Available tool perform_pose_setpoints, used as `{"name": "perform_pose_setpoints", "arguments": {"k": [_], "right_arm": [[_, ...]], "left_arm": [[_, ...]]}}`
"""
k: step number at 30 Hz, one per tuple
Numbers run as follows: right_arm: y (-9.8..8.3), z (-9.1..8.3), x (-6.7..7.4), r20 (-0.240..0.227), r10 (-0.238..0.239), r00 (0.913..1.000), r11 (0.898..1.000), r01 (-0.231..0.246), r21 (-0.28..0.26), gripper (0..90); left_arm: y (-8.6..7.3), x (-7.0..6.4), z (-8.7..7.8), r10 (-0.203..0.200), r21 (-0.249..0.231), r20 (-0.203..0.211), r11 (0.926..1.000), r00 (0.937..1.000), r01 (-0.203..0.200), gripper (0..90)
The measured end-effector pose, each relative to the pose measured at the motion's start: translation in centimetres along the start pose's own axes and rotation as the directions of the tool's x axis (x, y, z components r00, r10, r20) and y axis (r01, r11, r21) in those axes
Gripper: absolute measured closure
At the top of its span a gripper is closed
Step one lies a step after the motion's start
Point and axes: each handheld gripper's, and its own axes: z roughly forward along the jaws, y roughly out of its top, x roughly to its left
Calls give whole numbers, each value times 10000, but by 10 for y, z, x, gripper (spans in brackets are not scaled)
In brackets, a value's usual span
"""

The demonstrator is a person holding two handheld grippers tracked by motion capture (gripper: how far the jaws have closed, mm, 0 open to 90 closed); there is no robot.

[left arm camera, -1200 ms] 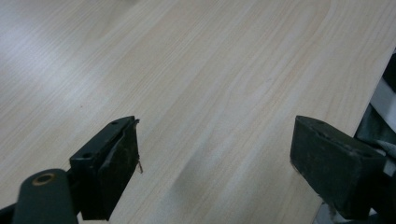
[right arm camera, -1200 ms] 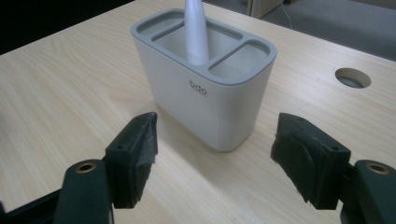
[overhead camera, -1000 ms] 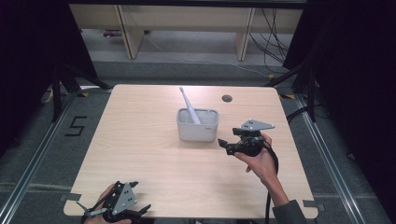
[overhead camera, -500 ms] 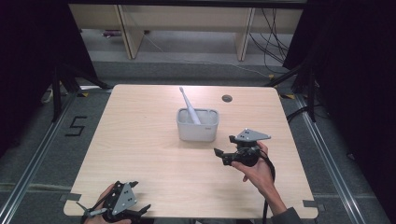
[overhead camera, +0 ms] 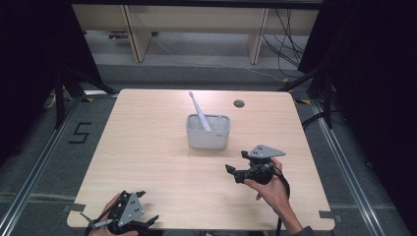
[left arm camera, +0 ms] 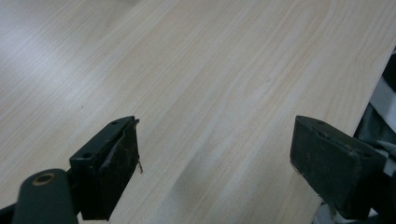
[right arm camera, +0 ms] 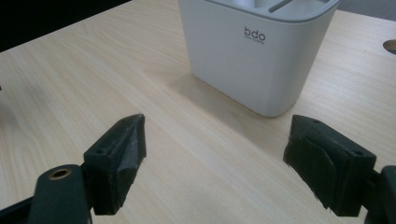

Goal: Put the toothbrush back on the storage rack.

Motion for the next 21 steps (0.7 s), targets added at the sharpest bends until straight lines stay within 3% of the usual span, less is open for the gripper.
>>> {"name": "perform_pose_setpoints", "arguments": {"k": [2,4,6,7,8,9,10,11,14,15,16,21], "right_arm": [[-1,-1,0,64,-150,9999,9999,149,11,200],[-3,-1,1,-19,-60,10000,10000,60,-39,194],[-5,-2,4,-104,189,9998,9998,-188,17,188],[-6,-3,3,-70,-89,9999,9999,90,50,179],[-7,-3,5,-174,167,9997,9998,-166,90,171],[-7,-3,5,-295,122,9995,9999,-120,82,170],[-8,-4,5,-126,-57,9999,10000,57,-43,168],[-9,-4,7,-255,291,9993,9995,-289,84,165],[-11,-5,7,-268,178,9995,9998,-181,-107,160],[-12,-6,6,-176,-66,9998,9998,62,-197,159],[-12,-7,8,-194,135,9997,9999,-136,-35,160],[-17,-8,8,-241,-1,9997,9997,-5,-234,160]], "left_arm": [[0,-1,0,-130,-111,59,9999,9999,131,150],[0,0,0,9,-4,14,10000,10000,-9,150],[0,-1,0,-115,-99,66,9999,9999,116,150],[0,-1,0,-97,-82,54,9999,9999,98,150],[0,0,0,25,19,15,10000,10000,-25,150],[0,0,0,-62,-50,10,10000,10000,62,150],[0,0,0,-83,-75,77,9999,9999,83,150],[0,-1,0,-115,-89,66,9999,9999,116,150],[0,-1,0,-118,-108,68,9999,9999,119,150],[0,-1,0,-126,-106,56,9999,9999,127,150],[0,0,0,17,4,-20,10000,10000,-17,150],[0,0,0,-88,-79,66,9999,9999,89,150]]}}
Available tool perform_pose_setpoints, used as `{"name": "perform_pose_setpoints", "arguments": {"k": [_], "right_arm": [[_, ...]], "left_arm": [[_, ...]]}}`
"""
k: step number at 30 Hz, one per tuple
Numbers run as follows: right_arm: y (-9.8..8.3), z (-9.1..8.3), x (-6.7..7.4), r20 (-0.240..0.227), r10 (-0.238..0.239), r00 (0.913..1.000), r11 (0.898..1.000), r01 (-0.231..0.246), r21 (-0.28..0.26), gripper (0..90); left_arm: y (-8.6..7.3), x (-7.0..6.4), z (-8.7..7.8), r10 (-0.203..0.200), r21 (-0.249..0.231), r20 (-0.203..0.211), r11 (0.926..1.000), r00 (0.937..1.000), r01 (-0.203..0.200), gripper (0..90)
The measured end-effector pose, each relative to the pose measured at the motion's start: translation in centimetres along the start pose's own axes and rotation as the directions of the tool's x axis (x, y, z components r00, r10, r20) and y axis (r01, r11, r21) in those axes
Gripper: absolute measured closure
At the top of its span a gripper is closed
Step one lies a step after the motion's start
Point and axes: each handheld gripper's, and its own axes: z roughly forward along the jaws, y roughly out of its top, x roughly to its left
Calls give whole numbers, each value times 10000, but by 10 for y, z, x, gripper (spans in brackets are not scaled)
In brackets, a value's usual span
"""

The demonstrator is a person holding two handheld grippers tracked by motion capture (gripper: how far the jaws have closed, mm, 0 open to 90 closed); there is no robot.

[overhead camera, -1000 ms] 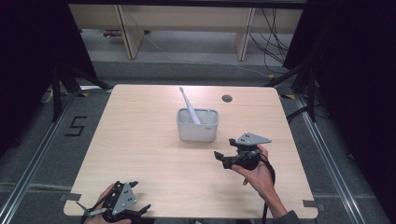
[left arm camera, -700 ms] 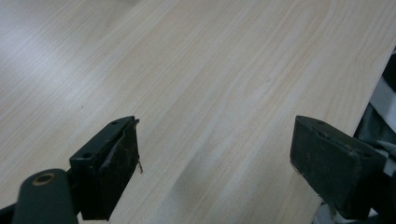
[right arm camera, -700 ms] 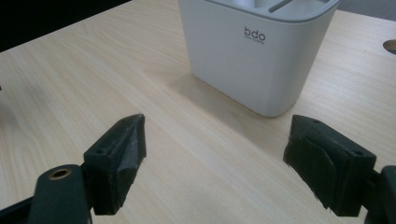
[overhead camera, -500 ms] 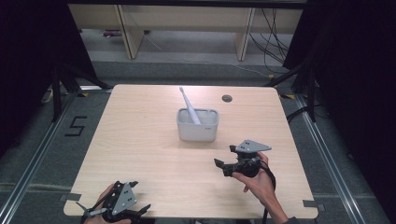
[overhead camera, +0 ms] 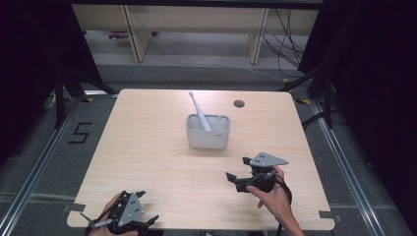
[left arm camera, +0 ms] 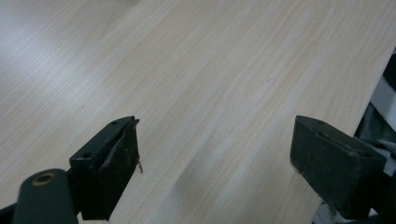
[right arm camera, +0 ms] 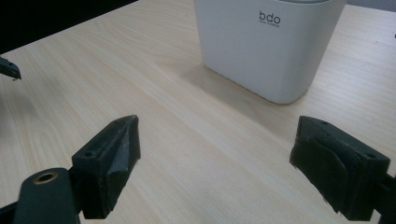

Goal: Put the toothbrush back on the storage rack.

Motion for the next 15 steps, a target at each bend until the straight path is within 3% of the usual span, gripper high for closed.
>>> {"name": "perform_pose_setpoints", "arguments": {"k": [1,3,4,5,6,8,9,10,11,12,14,15], "right_arm": [[-1,0,0,-32,-84,10000,10000,84,34,160],[-3,-1,2,-130,279,9995,9995,-277,146,161],[-4,-2,0,-9,6,10000,9999,-6,103,162],[-5,-2,1,-151,300,9994,9994,-297,172,162],[-5,-4,3,-9,437,9990,9985,-437,333,162],[-7,-4,1,-36,116,9999,9998,-115,169,163],[-8,-6,3,27,365,9993,9990,-365,242,163],[-9,-6,1,62,82,9999,9997,-84,228,163],[-11,-7,3,29,258,9997,9993,-258,269,163],[-11,-8,1,159,-34,9999,9998,31,216,163],[-14,-9,3,-27,288,9996,9989,-286,375,163],[-15,-9,1,118,86,9999,9994,-90,327,163]], "left_arm": [[0,0,0,105,87,-75,9999,9999,-104,150],[0,0,0,-11,-8,9,10000,10000,11,150],[0,0,0,-20,-6,-8,10000,10000,20,150],[0,0,0,122,102,-87,9999,9999,-121,150],[0,0,0,115,89,-88,9999,9999,-114,150],[0,0,0,-19,-13,1,10000,10000,19,150],[0,0,0,-18,-10,4,10000,10000,18,150],[0,0,0,112,92,-71,9999,9999,-111,150],[0,0,0,115,93,-86,9999,9999,-114,150],[0,0,0,-20,-17,-3,10000,10000,20,150],[0,0,0,106,84,-88,9999,9999,-105,150],[0,0,0,132,94,-115,9999,9998,-131,150]]}}
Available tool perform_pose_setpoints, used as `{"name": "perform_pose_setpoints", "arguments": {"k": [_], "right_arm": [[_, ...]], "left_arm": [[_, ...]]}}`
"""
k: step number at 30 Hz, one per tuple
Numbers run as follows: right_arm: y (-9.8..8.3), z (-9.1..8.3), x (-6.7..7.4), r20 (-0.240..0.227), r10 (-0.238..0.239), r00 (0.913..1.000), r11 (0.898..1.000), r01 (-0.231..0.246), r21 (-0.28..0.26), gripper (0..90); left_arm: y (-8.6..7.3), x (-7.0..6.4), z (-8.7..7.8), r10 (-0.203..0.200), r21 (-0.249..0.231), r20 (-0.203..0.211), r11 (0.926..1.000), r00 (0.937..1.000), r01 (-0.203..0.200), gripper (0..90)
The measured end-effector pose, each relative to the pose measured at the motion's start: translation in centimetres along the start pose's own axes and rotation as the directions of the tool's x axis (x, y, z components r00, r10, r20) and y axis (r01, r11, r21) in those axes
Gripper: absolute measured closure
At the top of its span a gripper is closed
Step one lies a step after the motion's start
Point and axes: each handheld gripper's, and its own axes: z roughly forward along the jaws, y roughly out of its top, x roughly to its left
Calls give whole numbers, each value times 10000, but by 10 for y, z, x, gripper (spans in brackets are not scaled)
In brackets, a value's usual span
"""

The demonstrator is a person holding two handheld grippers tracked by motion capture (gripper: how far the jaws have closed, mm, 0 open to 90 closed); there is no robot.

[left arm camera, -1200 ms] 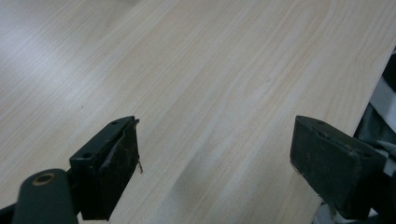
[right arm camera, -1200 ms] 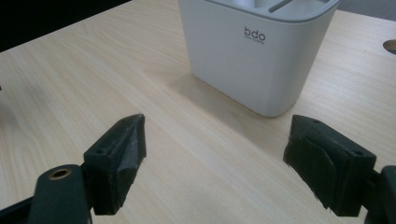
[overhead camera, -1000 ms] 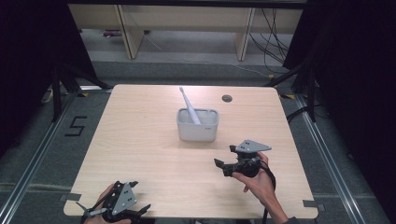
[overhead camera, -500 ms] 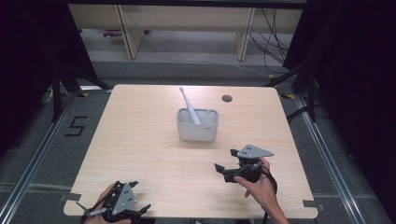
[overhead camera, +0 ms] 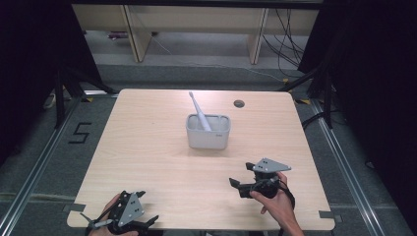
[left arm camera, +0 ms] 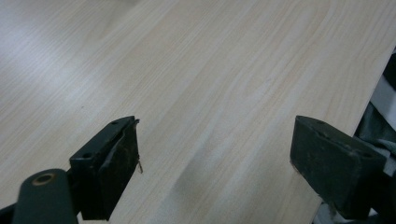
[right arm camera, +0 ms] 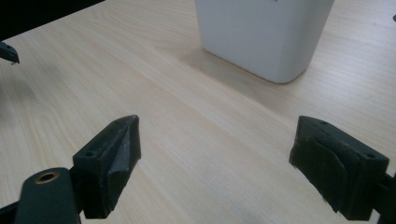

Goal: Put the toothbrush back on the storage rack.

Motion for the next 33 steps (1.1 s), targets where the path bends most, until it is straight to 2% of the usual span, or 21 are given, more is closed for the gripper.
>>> {"name": "perform_pose_setpoints", "arguments": {"k": [1,2,3,5,6,7,9,12,13,16,18,19,21,22,23,24,27,28,29,30,33], "right_arm": [[-1,0,2,-96,300,9995,9995,-300,22,163],[-2,0,0,-76,9,10000,10000,-9,-72,163],[-3,-1,0,-115,43,9999,10000,-44,-63,163],[-5,-3,3,-101,439,9990,9990,-438,112,163],[-6,-3,0,-89,99,9999,10000,-99,-2,163],[-8,-4,3,-134,443,9989,9989,-441,160,162],[-10,-4,1,-47,165,9999,9998,-164,71,162],[-13,-6,3,-44,385,9992,9990,-384,230,162],[-13,-8,2,117,107,9999,9997,-109,198,162],[-16,-11,4,13,424,9991,9983,-424,388,162],[-18,-11,3,-7,167,9999,9996,-166,243,162],[-19,-13,5,-2,433,9991,9984,-433,374,162],[-21,-14,3,131,82,9999,9992,-87,401,161],[-22,-15,5,94,422,9991,9978,-427,498,161],[-23,-14,3,5,120,9999,9987,-120,492,161],[-24,-16,6,56,417,9991,9969,-420,671,161],[-26,-17,5,93,93,9999,9973,-100,734,160],[-28,-18,9,-12,485,9988,9957,-482,788,161],[-28,-18,6,32,23,10000,9974,-25,717,161],[-29,-20,10,20,514,9987,9947,-513,894,161],[-31,-21,9,38,318,9995,9965,-320,774,160]], "left_arm": [[0,0,0,-2,11,21,10000,10000,2,150],[0,0,0,-9,16,35,10000,10000,9,150],[0,0,0,12,36,29,10000,10000,-12,150],[0,0,0,45,43,13,10000,10000,-45,150],[0,0,0,-6,7,19,10000,10000,6,150],[0,0,0,1,17,28,10000,10000,-1,150],[0,-1,0,-135,-96,108,9999,9999,136,150],[0,0,0,-9,16,22,10000,10000,9,150],[0,-1,0,-140,-90,66,9999,9999,140,150],[0,-1,0,-112,-63,93,9999,9999,112,150],[0,-1,1,-122,-79,72,9999,9999,122,150],[0,-1,0,-120,-72,71,9999,9999,120,150],[0,-1,0,-127,-83,75,9999,9999,128,150],[0,-1,1,-121,-77,78,9999,9999,122,150],[0,-1,1,-121,-68,75,9999,9999,121,150],[-1,-1,1,-116,-62,71,9999,9999,116,150],[-1,-1,1,-108,-63,73,9999,9999,109,150],[-1,-1,1,-118,-70,89,9999,9999,119,150],[-1,-1,1,-133,-70,88,9999,9999,134,150],[-1,-1,1,-140,-68,73,9999,9999,140,150],[-1,-1,1,-131,-63,74,9999,9999,131,150]]}}
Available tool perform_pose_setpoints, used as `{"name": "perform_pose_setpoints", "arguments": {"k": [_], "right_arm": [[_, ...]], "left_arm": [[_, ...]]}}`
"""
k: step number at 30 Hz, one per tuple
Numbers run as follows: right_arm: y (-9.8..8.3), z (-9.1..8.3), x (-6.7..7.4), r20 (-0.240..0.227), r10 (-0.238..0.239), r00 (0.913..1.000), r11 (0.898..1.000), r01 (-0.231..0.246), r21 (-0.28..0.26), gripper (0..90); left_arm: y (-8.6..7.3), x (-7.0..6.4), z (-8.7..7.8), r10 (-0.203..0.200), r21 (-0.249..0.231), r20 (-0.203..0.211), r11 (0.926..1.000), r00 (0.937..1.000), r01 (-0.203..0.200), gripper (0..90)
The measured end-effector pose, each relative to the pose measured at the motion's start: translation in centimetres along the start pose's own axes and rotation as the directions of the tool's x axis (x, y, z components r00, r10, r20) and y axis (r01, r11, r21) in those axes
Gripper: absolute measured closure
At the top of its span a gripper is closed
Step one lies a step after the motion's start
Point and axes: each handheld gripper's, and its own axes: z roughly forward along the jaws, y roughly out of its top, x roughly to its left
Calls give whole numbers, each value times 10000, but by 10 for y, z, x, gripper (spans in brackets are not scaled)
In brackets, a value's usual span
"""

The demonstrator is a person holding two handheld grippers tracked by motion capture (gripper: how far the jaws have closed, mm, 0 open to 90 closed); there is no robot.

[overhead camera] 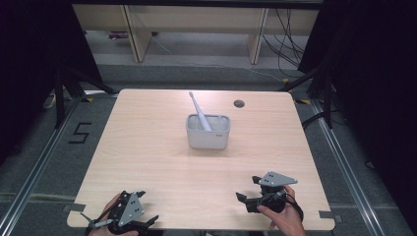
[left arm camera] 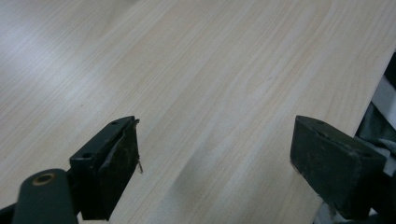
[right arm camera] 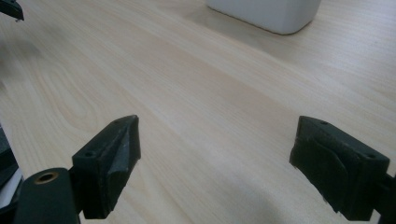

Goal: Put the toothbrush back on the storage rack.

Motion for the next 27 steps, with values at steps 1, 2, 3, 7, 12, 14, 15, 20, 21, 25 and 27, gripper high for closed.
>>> {"name": "perform_pose_setpoints", "arguments": {"k": [1,2,3,7,12,14,15,20,21,25,27], "right_arm": [[0,0,-1,-91,-161,9998,9999,161,6,160],[-1,0,0,-151,111,9998,9999,-109,131,161],[-2,-1,1,-21,107,9999,9998,-106,147,161],[-4,0,1,23,-326,9995,9993,326,180,160],[-6,-1,2,159,-475,9987,9985,471,271,161],[-6,-1,2,-97,-371,9993,9987,374,333,161],[-6,-2,1,-141,-467,9988,9984,471,299,161],[-7,-2,3,-64,-377,9993,9985,379,398,161],[-7,-3,3,-47,-371,9993,9984,373,414,161],[-8,-4,5,95,-13,10000,9984,8,560,161],[-8,-4,4,81,-239,9997,9983,234,531,161]], "left_arm": [[0,0,0,-51,6,11,10000,10000,51,150],[0,-1,0,-79,10,6,10000,10000,79,150],[0,-1,0,-68,6,13,10000,10000,68,150],[0,-1,0,-100,16,17,9999,9999,100,150],[0,0,0,14,19,-4,10000,10000,-14,150],[0,0,0,4,16,9,10000,10000,-4,150],[0,0,0,25,35,-29,10000,10000,-25,150],[0,0,0,18,21,-3,10000,10000,-18,150],[0,0,0,18,22,-1,10000,10000,-18,150],[0,0,0,22,21,1,10000,10000,-22,150],[0,0,0,20,23,-10,10000,10000,-20,150]]}}
